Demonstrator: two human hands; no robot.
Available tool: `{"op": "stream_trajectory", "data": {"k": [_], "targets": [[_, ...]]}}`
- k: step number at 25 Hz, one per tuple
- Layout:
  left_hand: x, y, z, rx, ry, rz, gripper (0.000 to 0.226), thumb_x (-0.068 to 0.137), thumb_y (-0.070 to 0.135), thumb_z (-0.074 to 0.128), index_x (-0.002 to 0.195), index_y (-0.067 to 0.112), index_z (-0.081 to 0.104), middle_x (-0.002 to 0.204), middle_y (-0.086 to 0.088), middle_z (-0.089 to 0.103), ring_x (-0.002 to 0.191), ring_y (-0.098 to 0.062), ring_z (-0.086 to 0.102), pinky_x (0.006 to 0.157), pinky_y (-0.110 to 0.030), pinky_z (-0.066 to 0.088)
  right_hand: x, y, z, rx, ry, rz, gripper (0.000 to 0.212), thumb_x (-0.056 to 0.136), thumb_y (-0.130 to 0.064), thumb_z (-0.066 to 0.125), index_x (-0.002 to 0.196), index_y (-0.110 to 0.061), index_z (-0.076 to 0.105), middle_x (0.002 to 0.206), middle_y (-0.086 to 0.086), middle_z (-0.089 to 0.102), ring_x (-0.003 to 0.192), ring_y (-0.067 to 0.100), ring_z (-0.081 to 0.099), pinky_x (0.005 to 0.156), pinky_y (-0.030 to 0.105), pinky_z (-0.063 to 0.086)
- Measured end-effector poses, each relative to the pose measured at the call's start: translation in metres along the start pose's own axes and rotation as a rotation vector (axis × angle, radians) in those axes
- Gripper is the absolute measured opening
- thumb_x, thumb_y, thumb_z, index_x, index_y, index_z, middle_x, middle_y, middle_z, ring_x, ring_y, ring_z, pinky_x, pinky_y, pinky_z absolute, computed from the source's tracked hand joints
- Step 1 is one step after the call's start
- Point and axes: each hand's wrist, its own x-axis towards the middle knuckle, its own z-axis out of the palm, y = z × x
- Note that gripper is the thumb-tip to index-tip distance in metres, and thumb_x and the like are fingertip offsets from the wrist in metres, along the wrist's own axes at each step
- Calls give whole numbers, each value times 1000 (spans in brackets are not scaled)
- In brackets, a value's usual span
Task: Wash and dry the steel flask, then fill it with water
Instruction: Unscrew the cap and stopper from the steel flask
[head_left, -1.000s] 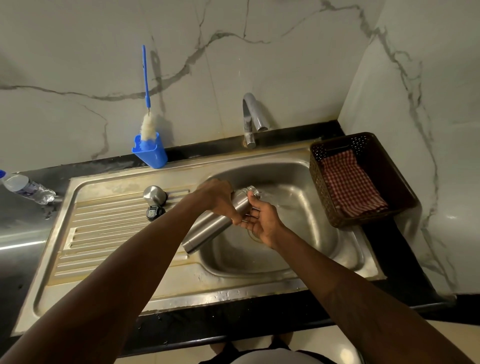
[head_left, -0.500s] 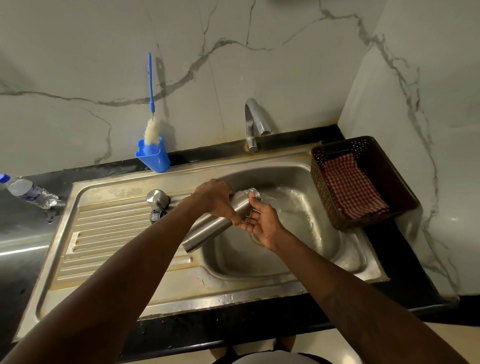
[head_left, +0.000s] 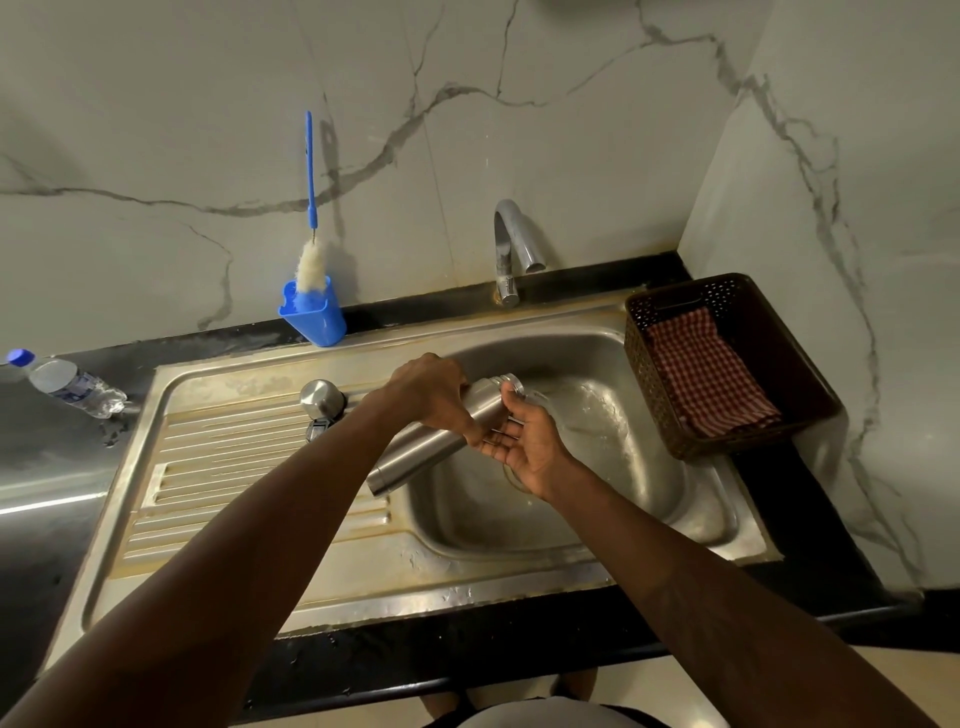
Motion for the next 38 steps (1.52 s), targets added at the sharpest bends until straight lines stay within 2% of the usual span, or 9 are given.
{"op": "stream_trajectory", "data": {"k": [9,14,17,23,28,30,33,36,38], "targets": [[-5,4,-5,1,36,36,80,71,62,85,135,20,63,110,3,62,101,-18,54,75,-29,42,-1,0,0,43,20,0,51,96,-39,69,131,-2,58,118,25,71,107,38,72,91,51,61],[-9,2,-4,-1,49,56,78,72,63,85,133,20,64,115,-1,66,101,-17,54,69,-27,38,-4,0,0,70,16,15,51,97,-38,68,131,-3,57,122,26,69,108,38,72,88,50,61],[-11,3,-7,1,69,55,78,71,64,84,133,20,64,116,0,65,101,-17,52,71,-27,38,-5,-1,2,89,18,25,50,97,-37,69,131,-3,57,122,26,68,108,39,71,88,50,61],[-12,6,-13,5,77,50,79,69,65,84,131,20,67,114,-1,66,102,-17,53,73,-28,41,-11,-5,4,126,17,45,42,99,-36,67,124,-3,58,118,26,68,105,38,71,81,46,62],[-14,14,-23,36,89,70,77,69,63,86,129,19,68,113,-1,66,100,-18,55,71,-28,41,-12,-8,3,169,21,49,50,99,-39,67,128,0,58,116,27,69,99,36,74,79,46,63],[-16,20,-29,46,94,65,75,68,63,87,125,18,71,108,0,67,99,-19,58,71,-30,47,-12,-9,3,197,27,53,51,98,-40,67,129,0,58,114,27,71,94,34,76,77,47,63],[-16,29,-39,79,100,63,73,65,65,87,118,17,74,103,1,70,95,-19,63,81,-35,58,-10,-13,2,231,29,51,55,98,-41,67,133,0,58,119,28,70,102,36,74,80,48,63],[-16,39,-47,116,96,70,70,66,64,87,115,15,74,102,0,71,94,-20,65,85,-39,60,-12,-16,2,280,17,56,53,99,-41,66,129,2,60,110,28,73,96,36,76,76,48,64],[-15,46,-51,127,93,80,69,68,61,88,117,14,74,102,0,71,93,-19,66,83,-35,60,-14,-19,1,310,13,64,52,99,-41,65,125,4,60,105,29,74,92,36,77,73,47,64]]}}
